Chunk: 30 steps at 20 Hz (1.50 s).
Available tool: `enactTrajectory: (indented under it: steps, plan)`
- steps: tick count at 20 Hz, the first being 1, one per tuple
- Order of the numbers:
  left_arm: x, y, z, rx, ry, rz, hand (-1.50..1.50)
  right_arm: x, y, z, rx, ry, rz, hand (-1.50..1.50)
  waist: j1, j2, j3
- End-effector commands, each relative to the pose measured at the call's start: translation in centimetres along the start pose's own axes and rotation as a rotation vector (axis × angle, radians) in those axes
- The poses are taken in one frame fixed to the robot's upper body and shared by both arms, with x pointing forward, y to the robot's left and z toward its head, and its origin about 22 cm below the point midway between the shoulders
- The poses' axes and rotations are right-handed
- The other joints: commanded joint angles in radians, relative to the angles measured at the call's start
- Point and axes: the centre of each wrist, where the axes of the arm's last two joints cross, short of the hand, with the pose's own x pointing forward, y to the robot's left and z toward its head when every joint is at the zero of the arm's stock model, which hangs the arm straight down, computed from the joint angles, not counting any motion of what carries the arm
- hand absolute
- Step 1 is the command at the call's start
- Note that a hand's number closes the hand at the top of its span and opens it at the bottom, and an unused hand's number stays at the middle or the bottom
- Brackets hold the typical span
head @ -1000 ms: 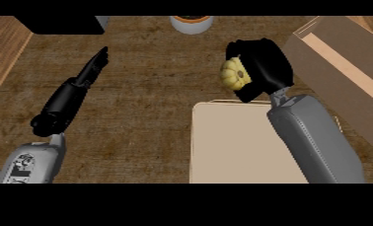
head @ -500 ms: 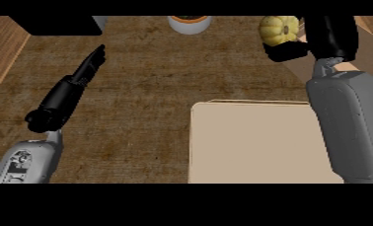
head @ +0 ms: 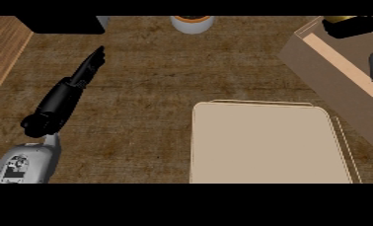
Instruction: Pick the squash from the tray and place it in the cardboard box
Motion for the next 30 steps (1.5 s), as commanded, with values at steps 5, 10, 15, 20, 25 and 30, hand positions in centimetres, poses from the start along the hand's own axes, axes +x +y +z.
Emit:
enactTrajectory:
  steps: [5, 10, 15, 20, 25, 30]
  plan:
    - [0.1, -0.9, -0.4, 0.0, 0.004, -0.015, 0.0, -8.0, -1.4, -2.4, 0.29, 0.142, 0.12, 1.5, 0.004, 0.005, 0.0]
    - [0.0, -0.4, -0.5, 0.001, -0.005, -0.016, 0.0, -11.8, -1.9, -2.8, 0.437, 0.167, 0.143, 1.5, 0.011, 0.006, 0.001]
    - [0.3, -1.8, -2.1, -0.01, -0.015, 0.014, 0.0, -13.9, -0.3, -2.2, 0.573, 0.219, 0.233, 1.5, 0.017, 0.011, 0.001]
    - [-0.5, -2.1, -0.4, -0.012, -0.02, -0.001, 0.0, -16.5, -1.1, -1.6, 0.701, 0.091, 0.09, -1.5, 0.017, 0.009, 0.002]
    - [-0.3, -1.0, -0.1, -0.014, 0.001, 0.004, 0.0, -15.4, -1.4, -2.4, 0.532, -0.04, -0.135, -1.5, 0.014, 0.004, 0.002]
    - [-1.3, -0.9, 0.3, 0.009, 0.008, 0.008, 0.0, -15.5, -3.2, -3.4, 0.231, -0.005, -0.72, -1.5, -0.004, 0.002, 0.005]
